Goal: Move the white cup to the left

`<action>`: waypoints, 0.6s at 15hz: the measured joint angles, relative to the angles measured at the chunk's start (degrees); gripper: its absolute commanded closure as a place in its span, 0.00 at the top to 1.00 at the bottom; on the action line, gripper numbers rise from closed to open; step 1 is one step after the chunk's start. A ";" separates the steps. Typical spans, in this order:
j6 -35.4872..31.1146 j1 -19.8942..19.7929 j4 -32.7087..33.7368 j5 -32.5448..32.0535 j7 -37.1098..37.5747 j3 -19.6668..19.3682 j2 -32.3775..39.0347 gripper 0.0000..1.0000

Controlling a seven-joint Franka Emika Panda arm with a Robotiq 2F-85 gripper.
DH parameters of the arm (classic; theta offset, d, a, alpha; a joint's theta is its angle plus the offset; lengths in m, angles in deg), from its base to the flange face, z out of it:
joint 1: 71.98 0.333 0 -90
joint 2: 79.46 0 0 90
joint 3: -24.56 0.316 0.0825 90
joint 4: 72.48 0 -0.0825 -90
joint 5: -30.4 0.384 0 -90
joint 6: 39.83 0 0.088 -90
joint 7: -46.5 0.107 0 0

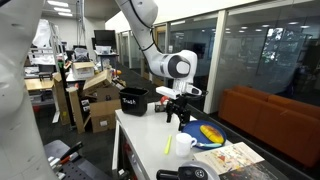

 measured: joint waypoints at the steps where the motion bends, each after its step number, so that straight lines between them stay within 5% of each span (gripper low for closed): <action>1: -0.15 -0.02 0.13 0.00 0.00 -0.01 0.22 1.00; 9: -1.60 -0.66 1.92 0.00 0.00 -0.59 4.04 1.00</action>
